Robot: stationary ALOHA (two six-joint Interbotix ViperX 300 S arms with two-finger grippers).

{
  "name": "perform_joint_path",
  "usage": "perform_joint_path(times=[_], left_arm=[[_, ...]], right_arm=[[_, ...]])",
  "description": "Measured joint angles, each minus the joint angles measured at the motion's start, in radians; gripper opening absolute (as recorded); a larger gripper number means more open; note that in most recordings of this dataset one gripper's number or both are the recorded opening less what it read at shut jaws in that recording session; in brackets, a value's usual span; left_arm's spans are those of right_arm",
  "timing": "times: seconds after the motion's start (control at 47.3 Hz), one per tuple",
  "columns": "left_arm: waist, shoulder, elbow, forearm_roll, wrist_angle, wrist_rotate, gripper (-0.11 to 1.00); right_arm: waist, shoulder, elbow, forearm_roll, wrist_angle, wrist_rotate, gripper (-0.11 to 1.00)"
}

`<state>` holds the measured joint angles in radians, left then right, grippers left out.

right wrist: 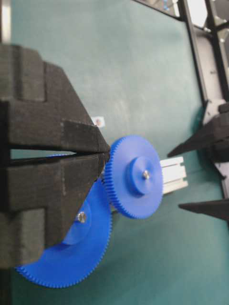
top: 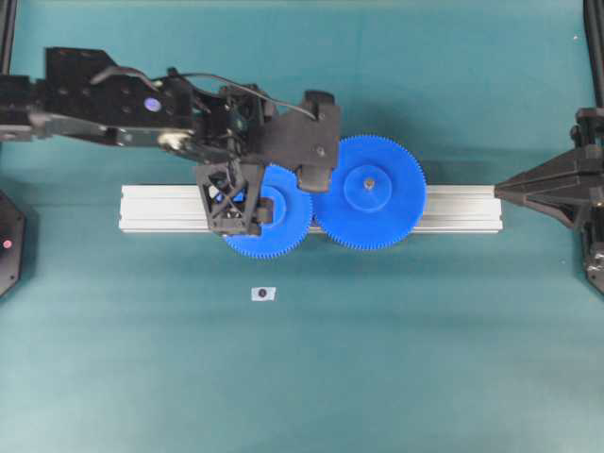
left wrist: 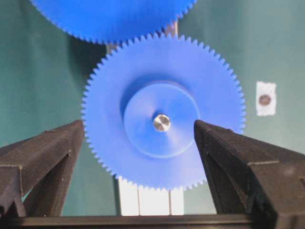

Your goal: Insert the small gear onto the shaft.

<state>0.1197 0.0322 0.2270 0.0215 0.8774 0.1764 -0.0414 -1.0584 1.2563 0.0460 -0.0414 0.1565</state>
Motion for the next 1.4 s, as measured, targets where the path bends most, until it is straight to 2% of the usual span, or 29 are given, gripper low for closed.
perform_joint_path(times=[0.592,0.867,1.396], left_arm=[[-0.021,-0.061,0.0,-0.002,0.0,-0.034,0.89],[-0.025,-0.064,0.0,0.0,0.0,-0.084,0.89],[-0.041,-0.086,0.0,-0.002,0.002,-0.089,0.89]], right_arm=[[-0.002,0.0,0.0,0.0,0.0,0.0,0.04],[-0.002,0.0,0.005,-0.002,0.0,0.02,0.04],[-0.002,0.0,0.006,0.0,0.0,0.021,0.04]])
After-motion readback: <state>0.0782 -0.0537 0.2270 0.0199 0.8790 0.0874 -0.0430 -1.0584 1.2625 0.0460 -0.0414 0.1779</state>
